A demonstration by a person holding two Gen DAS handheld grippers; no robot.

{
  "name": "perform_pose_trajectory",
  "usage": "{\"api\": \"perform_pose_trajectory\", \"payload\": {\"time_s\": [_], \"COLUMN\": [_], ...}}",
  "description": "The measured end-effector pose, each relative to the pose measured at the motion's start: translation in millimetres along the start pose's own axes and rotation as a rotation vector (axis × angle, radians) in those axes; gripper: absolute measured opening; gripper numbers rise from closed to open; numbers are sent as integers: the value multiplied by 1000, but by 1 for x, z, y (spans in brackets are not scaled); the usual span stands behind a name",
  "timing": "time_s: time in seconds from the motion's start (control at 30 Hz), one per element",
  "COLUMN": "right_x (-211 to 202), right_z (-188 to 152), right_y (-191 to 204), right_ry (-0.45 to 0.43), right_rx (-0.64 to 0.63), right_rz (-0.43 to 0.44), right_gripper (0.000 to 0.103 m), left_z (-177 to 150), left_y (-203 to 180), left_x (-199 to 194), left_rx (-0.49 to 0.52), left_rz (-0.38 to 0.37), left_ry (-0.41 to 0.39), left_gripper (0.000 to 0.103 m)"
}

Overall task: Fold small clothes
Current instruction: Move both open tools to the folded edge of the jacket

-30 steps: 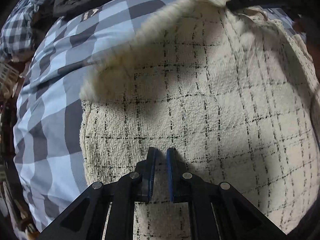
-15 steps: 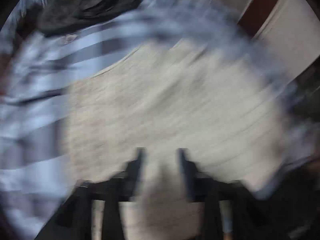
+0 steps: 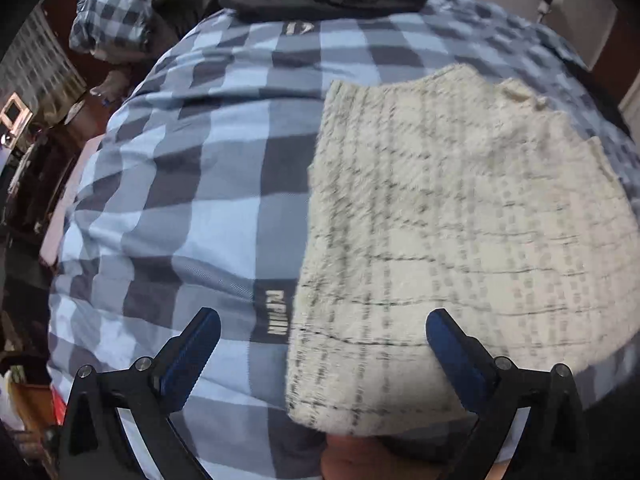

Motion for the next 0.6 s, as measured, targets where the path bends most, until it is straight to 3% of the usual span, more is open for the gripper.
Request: {"api": "perform_pose_trajectory", "payload": {"time_s": [0.13,0.27,0.43,0.6], "right_x": [2,-7,-19,2], "right_z": [-7,-13,-24,-54], "right_y": [12,-12,-75,-97], "right_ry": [15,50,135,297], "right_rx": [-102,-53,330,550], "right_rz": [-93,-109,14,190], "right_gripper": [79,79,79,79], "left_z": [-10,-13,-19,-21], "left_y": [-8,-23,-23,-14], "left_x": [-15,-5,0,-2], "left_rx": [-15,-15,-35,-92], "left_rz": [-27,-109,-99,-130], "left_ry": [-24,43,74,78], "left_gripper": [103,103,102,102]}}
Point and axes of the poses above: each gripper's, at about its wrist camera, not at the fingertips, and x roughly the way its jaws point, y to its left, z to its top, the point moved 2 cm from there along x, roughly the way its jaws point, and after that the axes turned 11 degrees about z, right-handed, at the moved point
